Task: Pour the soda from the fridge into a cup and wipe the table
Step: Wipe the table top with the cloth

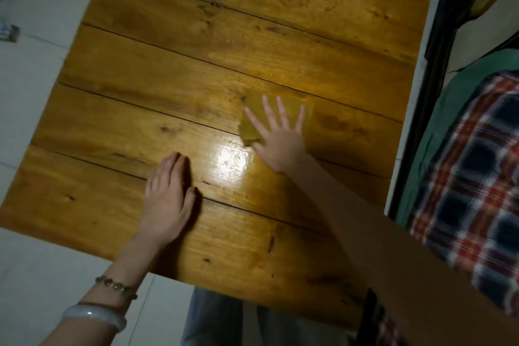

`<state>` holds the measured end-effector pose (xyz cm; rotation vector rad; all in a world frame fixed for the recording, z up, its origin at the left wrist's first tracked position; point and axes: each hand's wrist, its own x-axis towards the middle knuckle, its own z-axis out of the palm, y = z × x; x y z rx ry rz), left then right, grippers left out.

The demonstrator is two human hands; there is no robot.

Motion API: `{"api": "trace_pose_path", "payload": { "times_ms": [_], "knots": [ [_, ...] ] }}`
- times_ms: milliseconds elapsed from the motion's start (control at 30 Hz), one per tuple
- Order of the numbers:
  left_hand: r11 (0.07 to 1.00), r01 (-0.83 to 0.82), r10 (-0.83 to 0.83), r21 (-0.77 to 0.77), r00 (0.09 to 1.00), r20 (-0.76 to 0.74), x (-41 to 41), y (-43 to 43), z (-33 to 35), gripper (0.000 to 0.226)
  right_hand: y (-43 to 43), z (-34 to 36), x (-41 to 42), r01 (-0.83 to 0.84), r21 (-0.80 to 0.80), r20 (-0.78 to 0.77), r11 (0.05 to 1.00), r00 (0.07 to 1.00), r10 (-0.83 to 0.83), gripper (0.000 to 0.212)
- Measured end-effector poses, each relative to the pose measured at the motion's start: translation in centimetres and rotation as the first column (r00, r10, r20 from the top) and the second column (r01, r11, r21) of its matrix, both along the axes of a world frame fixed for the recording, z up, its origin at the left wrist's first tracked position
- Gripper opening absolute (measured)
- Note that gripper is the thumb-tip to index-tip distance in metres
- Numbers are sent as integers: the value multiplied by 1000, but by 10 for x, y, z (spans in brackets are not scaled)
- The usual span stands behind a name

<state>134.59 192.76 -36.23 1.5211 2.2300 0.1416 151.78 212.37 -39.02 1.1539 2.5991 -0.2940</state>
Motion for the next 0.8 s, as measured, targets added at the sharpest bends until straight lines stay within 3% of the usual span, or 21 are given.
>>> {"api": "trace_pose_path", "payload": {
  "times_ms": [133,200,300,400,500,600,700,800],
  "knots": [
    [999,34,-34,-13,999,-20,-23,-12,-1,63,-72,0,-50,-251,-49,-41,967,968,250,73],
    [997,67,-67,-34,998,-21,-35,-15,3,63,-117,2,-32,-405,-105,-101,908,913,395,73],
    [988,144,-145,-56,989,-22,-49,-18,6,63,-151,4,25,-506,-109,-92,855,862,498,88],
    [966,233,-239,-116,970,-47,-58,-18,1,68,-121,4,66,-376,-40,3,926,926,377,105],
    [950,274,-286,-149,956,-60,-62,-13,-5,76,-53,3,50,-21,32,12,999,1000,21,93],
    [945,282,-298,-163,951,-81,-65,-10,-6,79,-5,4,-28,211,-12,2,977,977,-211,77],
    [956,236,-257,-174,960,-108,-72,-9,-6,86,-14,6,-97,40,-28,-1,999,999,-41,73],
    [952,205,-237,-226,963,-126,-80,-9,-6,97,-57,6,-96,-194,-35,-43,980,980,192,82]
  ]
}}
